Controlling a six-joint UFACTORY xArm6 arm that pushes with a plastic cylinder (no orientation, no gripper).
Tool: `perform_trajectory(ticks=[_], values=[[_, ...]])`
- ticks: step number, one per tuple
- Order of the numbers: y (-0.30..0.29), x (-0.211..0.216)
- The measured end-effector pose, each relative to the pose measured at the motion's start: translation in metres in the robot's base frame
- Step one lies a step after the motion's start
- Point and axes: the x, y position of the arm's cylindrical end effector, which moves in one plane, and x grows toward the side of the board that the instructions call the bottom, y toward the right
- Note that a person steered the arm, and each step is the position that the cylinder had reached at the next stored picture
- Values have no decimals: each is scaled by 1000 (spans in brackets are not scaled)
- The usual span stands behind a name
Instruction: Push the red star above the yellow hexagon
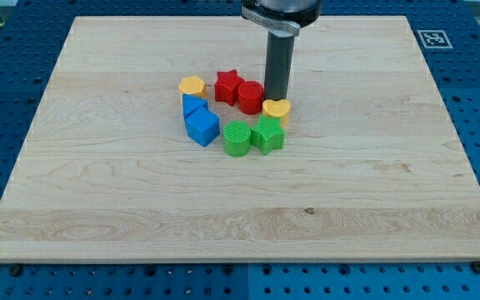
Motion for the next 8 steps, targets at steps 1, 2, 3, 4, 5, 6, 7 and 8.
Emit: perform_trajectory(ticks=[1, 2, 3, 4, 5, 6, 7, 8], values=[[-6, 16], [-35, 30], [-60, 20], [-60, -24], [-63, -61], [-64, -75], [-35, -72], [-26, -99]])
